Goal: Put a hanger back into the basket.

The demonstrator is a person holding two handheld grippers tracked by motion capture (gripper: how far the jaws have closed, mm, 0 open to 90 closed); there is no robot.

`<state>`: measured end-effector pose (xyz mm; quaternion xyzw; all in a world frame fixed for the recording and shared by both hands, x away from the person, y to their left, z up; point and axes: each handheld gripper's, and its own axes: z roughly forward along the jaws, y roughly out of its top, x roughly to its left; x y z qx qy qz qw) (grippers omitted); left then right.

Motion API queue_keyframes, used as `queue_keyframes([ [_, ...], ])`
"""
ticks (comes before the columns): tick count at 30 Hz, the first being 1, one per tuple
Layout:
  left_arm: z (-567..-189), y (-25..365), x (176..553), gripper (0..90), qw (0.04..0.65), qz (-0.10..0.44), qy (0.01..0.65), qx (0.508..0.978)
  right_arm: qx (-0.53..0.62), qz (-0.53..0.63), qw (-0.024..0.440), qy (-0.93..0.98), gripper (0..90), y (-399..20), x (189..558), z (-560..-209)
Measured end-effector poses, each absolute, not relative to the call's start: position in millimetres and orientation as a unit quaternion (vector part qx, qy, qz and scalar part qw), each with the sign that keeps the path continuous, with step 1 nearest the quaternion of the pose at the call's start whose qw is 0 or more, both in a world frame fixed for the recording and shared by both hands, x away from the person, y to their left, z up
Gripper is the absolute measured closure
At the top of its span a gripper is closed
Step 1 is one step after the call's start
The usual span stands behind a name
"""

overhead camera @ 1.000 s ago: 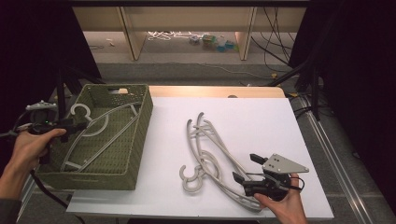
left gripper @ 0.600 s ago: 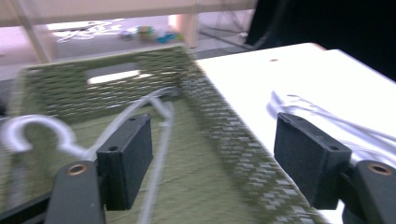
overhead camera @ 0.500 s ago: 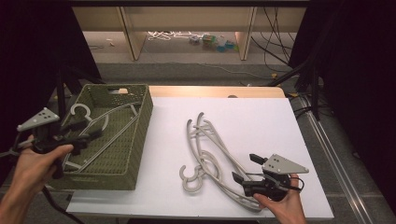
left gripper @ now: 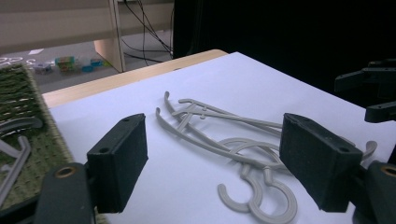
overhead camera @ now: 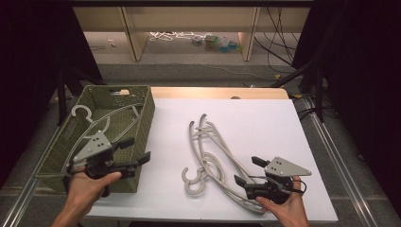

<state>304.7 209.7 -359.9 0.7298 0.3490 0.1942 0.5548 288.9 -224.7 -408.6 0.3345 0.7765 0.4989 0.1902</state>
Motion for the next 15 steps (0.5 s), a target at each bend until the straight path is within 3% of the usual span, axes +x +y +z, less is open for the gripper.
queue_keyframes([
  [7, -401, 182, 301, 22.2, 0.583, 0.167, 0.344, 0.717, 0.334, 0.503, 0.187, 0.775, 16.4, -224, 288, -410],
  [10, -412, 177, 300, 22.2, 0.57, 0.196, 0.326, 0.728, 0.334, 0.507, 0.188, 0.772, 16.2, -224, 287, -410],
  [15, -415, 176, 297, 21.1, 0.58, 0.198, 0.325, 0.72, 0.332, 0.5, 0.188, 0.777, 16.3, -222, 288, -412],
])
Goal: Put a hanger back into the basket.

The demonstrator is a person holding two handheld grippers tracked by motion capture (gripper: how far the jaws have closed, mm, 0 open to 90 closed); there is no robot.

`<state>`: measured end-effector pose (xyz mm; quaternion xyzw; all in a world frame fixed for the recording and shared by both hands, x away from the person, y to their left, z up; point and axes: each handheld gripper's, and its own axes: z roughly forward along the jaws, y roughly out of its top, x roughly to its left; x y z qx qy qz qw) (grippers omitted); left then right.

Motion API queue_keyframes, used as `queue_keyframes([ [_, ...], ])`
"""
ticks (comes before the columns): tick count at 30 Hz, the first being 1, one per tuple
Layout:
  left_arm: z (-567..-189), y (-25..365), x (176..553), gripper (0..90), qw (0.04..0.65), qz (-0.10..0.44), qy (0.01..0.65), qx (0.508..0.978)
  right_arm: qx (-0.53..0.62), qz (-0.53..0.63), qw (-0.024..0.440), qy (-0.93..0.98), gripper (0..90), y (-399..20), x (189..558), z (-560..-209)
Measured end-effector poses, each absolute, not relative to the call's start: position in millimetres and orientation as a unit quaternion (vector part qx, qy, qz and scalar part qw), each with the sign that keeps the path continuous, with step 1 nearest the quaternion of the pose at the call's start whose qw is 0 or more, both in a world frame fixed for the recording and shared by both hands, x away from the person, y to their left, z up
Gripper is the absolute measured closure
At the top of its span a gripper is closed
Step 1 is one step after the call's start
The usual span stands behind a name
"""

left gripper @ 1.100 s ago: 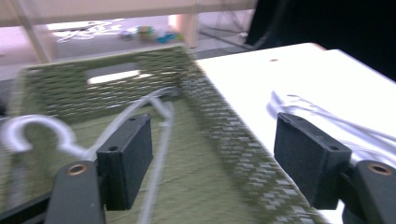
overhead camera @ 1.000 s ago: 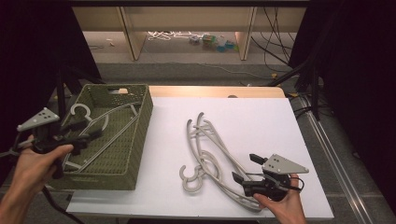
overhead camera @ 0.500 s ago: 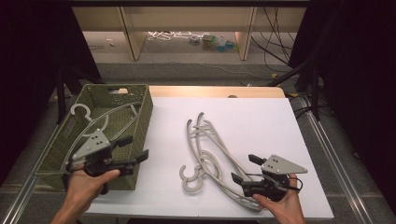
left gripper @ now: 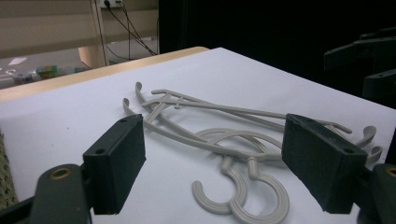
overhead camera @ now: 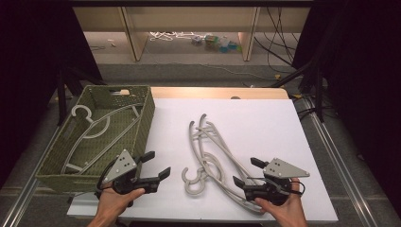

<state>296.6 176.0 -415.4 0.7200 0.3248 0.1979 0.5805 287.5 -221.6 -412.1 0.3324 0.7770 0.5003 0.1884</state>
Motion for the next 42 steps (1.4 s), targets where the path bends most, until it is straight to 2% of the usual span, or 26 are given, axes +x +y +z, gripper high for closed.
queue_keyframes([
  [4, -420, 176, 296, 19.2, 0.575, 0.209, 0.317, 0.725, 0.33, 0.499, 0.189, 0.779, 16.3, -219, 288, -414],
  [11, -425, 172, 292, 17.3, 0.572, 0.197, 0.315, 0.731, 0.325, 0.493, 0.176, 0.788, 16.3, -218, 288, -416],
  [15, -426, 169, 290, 17.3, 0.569, 0.196, 0.308, 0.736, 0.325, 0.48, 0.184, 0.794, 16.1, -215, 290, -420],
  [27, -431, 167, 291, 17.5, 0.563, 0.189, 0.307, 0.744, 0.314, 0.406, 0.137, 0.847, 17.0, -198, 308, -438],
  [32, -432, 166, 291, 17.6, 0.563, 0.185, 0.31, 0.744, 0.31, 0.367, 0.11, 0.87, 22.4, -191, 312, -446],
  [39, -432, 166, 291, 18.2, 0.562, 0.185, 0.304, 0.747, 0.292, 0.314, 0.067, 0.901, 42.6, -180, 314, -460],
  [42, -432, 166, 291, 18.3, 0.561, 0.185, 0.303, 0.748, 0.292, 0.304, 0.062, 0.905, 50.5, -177, 318, -464],
])
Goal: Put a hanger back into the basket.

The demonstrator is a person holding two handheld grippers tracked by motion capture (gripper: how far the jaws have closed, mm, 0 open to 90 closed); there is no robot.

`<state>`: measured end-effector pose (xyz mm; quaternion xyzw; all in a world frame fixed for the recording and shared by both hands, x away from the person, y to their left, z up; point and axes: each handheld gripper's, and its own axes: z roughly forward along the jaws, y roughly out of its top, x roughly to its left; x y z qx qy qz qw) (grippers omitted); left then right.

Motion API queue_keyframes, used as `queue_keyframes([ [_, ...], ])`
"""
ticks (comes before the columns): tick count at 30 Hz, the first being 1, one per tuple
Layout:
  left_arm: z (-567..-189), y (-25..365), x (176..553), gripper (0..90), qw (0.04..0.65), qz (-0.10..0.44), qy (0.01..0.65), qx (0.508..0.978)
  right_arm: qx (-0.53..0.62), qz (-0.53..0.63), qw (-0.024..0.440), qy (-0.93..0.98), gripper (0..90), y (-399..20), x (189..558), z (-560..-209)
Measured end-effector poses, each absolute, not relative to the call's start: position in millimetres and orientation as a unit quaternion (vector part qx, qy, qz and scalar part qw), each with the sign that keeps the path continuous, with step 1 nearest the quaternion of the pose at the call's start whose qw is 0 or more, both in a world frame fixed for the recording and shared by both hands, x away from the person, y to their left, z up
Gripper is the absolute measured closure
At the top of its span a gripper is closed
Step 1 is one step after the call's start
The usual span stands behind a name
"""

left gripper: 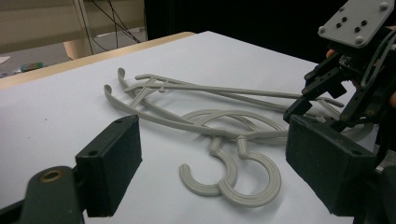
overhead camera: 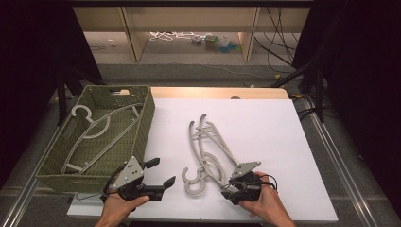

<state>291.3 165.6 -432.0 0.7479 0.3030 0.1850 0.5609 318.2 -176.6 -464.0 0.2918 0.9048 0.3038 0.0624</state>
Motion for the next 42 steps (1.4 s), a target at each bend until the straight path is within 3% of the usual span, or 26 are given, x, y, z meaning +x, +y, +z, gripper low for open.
queue_keyframes([
  [15, -434, 164, 292, 20.0, 0.546, 0.188, 0.293, 0.762, 0.253, 0.277, 0.05, 0.926, 78.8, -171, 320, -464],
  [31, -438, 160, 295, 25.0, 0.516, 0.2, 0.276, 0.786, 0.198, 0.294, 0.08, 0.932, 82.4, -185, 314, -434],
  [42, -444, 137, 301, 31.1, 0.489, 0.203, 0.205, 0.823, 0.152, 0.305, 0.079, 0.937, 82.2, -188, 306, -419],
])
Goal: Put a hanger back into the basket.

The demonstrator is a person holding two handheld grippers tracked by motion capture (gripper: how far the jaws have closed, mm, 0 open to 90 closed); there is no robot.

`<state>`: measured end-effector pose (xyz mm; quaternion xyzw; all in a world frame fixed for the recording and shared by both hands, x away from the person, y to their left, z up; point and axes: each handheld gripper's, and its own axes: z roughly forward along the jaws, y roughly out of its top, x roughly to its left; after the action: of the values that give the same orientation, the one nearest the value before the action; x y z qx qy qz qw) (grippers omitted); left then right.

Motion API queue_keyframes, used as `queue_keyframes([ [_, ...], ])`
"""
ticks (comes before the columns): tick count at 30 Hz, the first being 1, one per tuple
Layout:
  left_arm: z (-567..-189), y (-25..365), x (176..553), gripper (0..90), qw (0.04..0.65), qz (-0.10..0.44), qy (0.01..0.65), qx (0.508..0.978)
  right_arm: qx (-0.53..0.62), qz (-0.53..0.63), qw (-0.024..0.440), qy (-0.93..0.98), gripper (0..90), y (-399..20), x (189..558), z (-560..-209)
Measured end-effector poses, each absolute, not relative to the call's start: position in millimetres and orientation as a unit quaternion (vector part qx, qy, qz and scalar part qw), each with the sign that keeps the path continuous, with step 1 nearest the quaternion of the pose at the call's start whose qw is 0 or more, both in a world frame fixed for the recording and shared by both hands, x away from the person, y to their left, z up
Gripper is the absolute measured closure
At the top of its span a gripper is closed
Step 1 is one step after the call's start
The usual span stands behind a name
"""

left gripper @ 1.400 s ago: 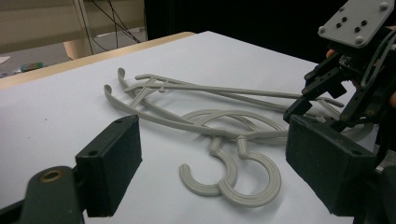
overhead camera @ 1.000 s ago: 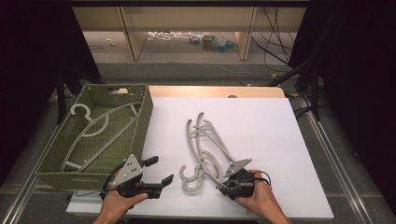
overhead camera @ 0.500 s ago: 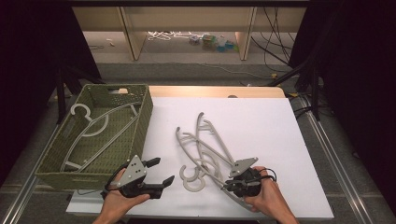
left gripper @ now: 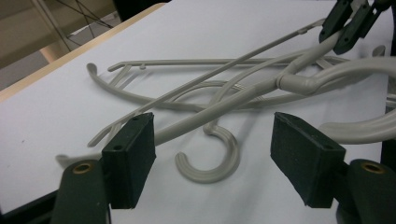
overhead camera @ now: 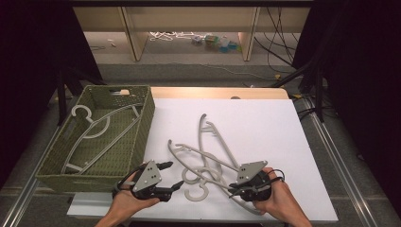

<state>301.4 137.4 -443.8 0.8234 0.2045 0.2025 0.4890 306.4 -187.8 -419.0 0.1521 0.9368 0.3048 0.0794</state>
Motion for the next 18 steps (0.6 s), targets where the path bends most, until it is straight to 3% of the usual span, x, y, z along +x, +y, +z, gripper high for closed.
queue_keyframes([
  [13, -455, 104, 327, 39.7, 0.436, 0.22, 0.11, 0.866, 0.138, 0.326, 0.081, 0.932, 82.2, -192, 300, -402],
  [18, -455, 100, 330, 48.1, 0.433, 0.218, 0.082, 0.871, 0.13, 0.329, 0.08, 0.932, 82.3, -191, 298, -400],
])
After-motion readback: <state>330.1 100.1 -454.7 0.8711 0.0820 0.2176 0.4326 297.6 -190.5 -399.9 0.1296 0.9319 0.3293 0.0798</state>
